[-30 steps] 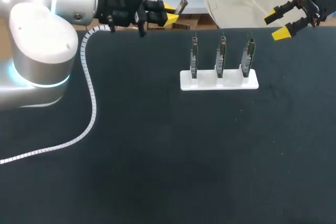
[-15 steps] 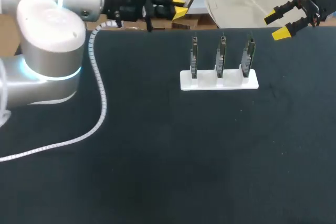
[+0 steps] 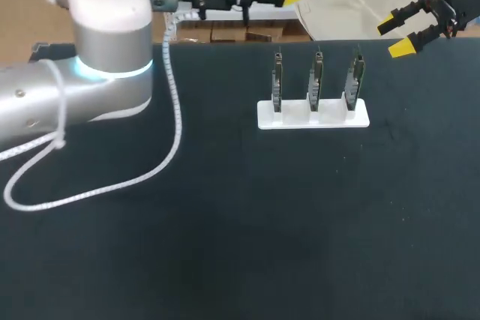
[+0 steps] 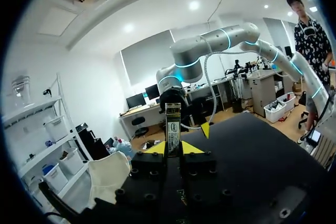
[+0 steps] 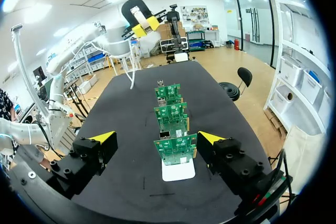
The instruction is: Pick up the optical module with the left hand, and insert it into the network port with the right hand.
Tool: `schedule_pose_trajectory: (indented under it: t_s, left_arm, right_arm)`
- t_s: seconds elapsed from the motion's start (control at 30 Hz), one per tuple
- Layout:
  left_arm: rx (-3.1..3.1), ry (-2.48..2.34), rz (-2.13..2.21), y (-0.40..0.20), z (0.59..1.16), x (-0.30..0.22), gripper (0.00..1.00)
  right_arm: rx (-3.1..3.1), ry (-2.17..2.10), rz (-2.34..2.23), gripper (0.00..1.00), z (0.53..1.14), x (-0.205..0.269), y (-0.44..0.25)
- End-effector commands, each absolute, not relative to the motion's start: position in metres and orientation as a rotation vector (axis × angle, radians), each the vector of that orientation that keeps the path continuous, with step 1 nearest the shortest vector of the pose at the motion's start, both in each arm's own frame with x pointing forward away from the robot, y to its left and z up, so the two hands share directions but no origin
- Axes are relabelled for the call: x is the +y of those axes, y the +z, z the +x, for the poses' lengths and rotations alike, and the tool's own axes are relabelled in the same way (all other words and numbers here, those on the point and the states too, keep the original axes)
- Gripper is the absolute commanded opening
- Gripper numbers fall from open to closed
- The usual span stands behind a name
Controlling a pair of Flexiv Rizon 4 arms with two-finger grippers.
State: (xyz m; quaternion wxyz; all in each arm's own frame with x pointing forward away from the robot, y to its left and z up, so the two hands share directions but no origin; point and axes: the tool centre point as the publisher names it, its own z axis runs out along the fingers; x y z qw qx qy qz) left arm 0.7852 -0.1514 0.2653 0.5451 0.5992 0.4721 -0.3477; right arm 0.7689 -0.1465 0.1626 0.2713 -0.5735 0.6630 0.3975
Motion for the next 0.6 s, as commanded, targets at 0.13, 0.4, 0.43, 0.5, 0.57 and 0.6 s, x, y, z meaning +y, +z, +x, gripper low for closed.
schedule_pose_trajectory:
  t_s: [0.13, 0.4, 0.43, 0.5, 0.57, 0.6]
  left_arm:
    - [1.069, -0.922, 1.43, 0.26, 0.805, -0.187, 0.0]
    - [1.096, -0.995, 1.422, 0.262, 0.801, -0.204, 0.0]
    - [1.098, -1.001, 1.424, 0.262, 0.801, -0.205, 0.0]
    - [1.112, -1.02, 1.422, 0.262, 0.8, -0.206, 0.0]
    - [1.143, -1.051, 1.401, 0.26, 0.799, -0.207, 0.0]
    - [1.155, -1.062, 1.387, 0.258, 0.799, -0.208, 0.0]
  right_arm:
    - [1.786, 1.065, -1.542, 1.0, 0.767, -0.146, 0.163]
    - [1.786, 1.065, -1.542, 1.0, 0.767, -0.146, 0.163]
    - [1.786, 1.065, -1.542, 1.0, 0.767, -0.146, 0.163]
    - [1.786, 1.065, -1.542, 1.0, 0.767, -0.146, 0.163]
    - [1.786, 1.065, -1.542, 1.0, 0.767, -0.146, 0.163]
    - [1.786, 1.065, -1.542, 1.0, 0.767, -0.146, 0.163]
